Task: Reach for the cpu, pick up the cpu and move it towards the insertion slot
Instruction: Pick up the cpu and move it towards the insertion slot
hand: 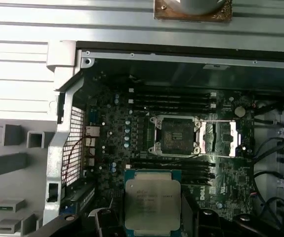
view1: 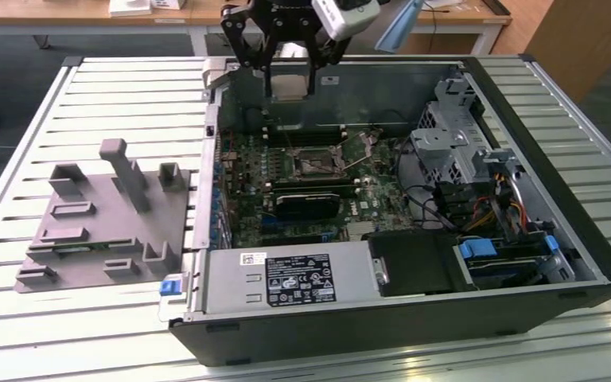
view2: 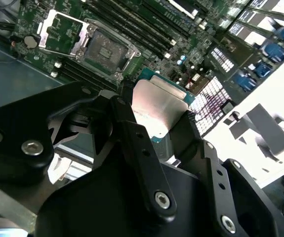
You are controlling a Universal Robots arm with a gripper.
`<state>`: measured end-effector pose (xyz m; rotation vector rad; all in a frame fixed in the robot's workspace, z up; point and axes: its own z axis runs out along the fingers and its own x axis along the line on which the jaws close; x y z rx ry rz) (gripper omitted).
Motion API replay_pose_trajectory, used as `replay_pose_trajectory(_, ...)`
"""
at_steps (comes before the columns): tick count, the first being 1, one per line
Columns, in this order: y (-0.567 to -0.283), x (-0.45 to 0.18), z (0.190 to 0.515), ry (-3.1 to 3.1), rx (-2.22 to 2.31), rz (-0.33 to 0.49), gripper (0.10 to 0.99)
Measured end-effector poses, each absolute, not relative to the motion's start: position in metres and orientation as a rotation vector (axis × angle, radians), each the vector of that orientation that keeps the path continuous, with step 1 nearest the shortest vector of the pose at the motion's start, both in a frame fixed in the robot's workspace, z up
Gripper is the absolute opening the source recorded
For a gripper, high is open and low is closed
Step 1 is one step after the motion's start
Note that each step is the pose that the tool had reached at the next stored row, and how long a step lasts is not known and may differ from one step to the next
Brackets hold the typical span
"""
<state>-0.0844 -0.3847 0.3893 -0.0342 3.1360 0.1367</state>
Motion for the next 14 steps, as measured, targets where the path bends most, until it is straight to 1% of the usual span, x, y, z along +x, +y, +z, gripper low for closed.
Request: replay_pose_trajectory(14,-0.362,-0.053,0.389,3.136,-0.034,0.137,0.545)
